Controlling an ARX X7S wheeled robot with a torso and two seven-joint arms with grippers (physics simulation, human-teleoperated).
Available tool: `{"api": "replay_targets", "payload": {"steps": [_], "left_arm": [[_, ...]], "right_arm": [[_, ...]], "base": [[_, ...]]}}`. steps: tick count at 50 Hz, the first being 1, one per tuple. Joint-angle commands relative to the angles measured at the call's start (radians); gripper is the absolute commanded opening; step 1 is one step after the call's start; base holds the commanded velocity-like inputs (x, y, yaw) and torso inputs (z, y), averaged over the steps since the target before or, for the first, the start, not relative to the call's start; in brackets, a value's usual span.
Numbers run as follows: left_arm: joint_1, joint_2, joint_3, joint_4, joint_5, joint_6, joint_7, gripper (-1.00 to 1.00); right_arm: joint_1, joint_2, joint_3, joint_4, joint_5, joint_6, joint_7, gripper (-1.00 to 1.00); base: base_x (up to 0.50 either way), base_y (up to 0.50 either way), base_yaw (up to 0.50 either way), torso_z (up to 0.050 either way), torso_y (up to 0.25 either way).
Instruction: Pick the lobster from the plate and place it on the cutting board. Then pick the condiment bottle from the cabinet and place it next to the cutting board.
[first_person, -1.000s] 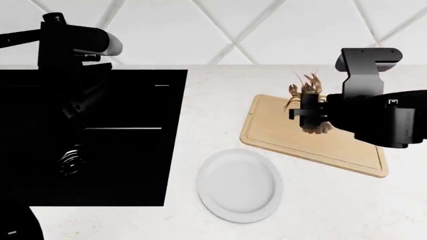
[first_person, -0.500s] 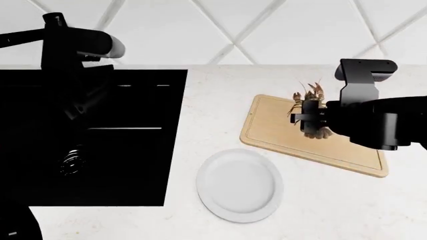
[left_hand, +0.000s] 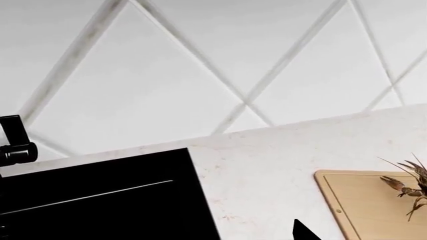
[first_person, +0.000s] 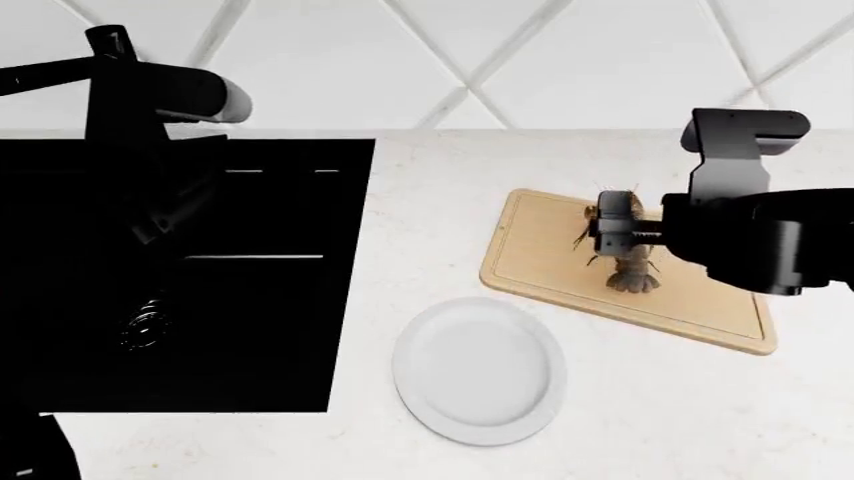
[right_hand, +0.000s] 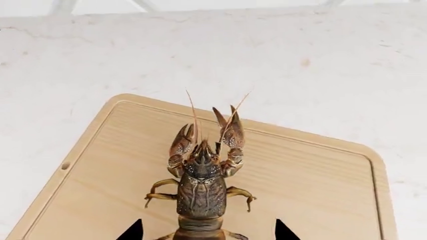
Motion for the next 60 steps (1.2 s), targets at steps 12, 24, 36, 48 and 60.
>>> {"api": "replay_targets", "payload": {"steps": [12,24,36,48,60], "left_arm": [[-0.02,0.002,-0.02,0.011,-0.04,-0.017,-0.04,1.0],[0.005,-0.031,0.042,0.082,0.053,0.102,-0.041,1.0],[0.08,-0.035,0.014,0.155,0.061,0.152,-0.07,1.0],[0.174,-0.041,0.013,0.252,0.123,0.256,-0.095,1.0],[0.341,-0.049,0.0,0.364,0.179,0.323,-0.15,1.0]], "right_arm": [[0.072,0.063,0.134,-0.293,0.231,0.031,0.189,1.0],[-0.114,0.114,0.202,-0.62,0.05,-0.133,0.163,1.0],[-0.295,0.133,0.283,-0.8,-0.062,-0.29,0.163,1.0],[-0.434,0.129,0.314,-0.932,-0.213,-0.405,0.151,1.0],[-0.601,0.134,0.337,-1.005,-0.316,-0.493,0.159,1.0]], "base": [[0.0,0.0,0.0,0.0,0.0],[0.0,0.0,0.0,0.0,0.0],[0.0,0.0,0.0,0.0,0.0],[0.0,0.0,0.0,0.0,0.0],[0.0,0.0,0.0,0.0,0.0]]}}
